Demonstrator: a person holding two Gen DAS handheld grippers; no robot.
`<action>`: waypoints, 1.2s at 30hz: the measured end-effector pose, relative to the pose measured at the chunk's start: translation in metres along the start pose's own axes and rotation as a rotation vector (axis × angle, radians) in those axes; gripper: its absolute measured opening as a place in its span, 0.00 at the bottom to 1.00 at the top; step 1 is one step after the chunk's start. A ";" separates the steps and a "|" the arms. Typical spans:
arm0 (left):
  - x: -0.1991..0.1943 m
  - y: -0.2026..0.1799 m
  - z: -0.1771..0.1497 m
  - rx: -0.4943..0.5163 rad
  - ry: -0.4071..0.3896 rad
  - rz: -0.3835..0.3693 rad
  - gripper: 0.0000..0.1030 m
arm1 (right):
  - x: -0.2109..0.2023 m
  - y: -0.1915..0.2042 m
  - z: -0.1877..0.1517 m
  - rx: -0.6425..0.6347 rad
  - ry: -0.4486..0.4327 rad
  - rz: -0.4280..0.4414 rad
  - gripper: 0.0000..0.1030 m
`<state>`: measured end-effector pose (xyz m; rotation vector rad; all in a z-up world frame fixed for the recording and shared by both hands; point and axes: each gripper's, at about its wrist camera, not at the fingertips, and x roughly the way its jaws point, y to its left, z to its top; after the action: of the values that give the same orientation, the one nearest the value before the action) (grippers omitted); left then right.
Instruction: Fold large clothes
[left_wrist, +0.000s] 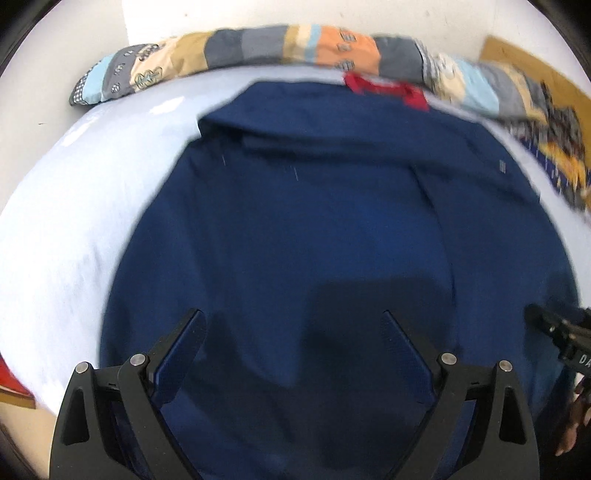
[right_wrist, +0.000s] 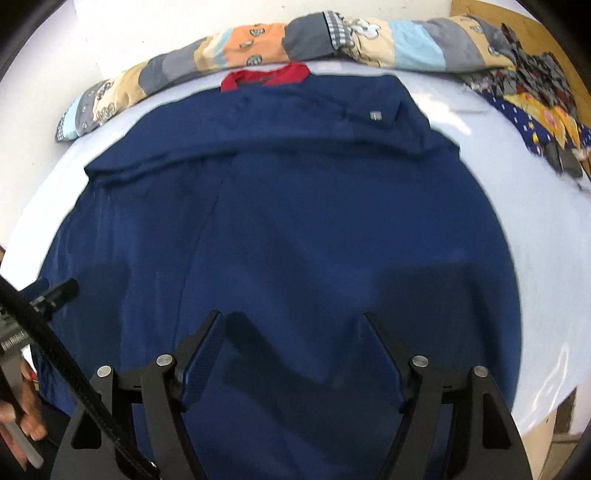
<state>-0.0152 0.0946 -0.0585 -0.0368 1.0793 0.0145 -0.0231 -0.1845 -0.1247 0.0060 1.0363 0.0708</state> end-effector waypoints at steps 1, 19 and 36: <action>0.008 -0.005 -0.007 0.028 0.033 0.007 0.92 | 0.003 0.001 -0.006 -0.011 0.005 -0.016 0.79; -0.008 -0.023 -0.047 0.087 -0.001 0.080 0.94 | -0.003 0.035 -0.049 -0.131 0.001 -0.050 0.86; -0.011 0.048 -0.035 -0.109 -0.003 0.178 0.95 | -0.025 -0.055 -0.048 0.205 -0.017 -0.021 0.85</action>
<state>-0.0523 0.1415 -0.0663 -0.0389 1.0752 0.2337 -0.0743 -0.2422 -0.1294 0.1814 1.0230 -0.0544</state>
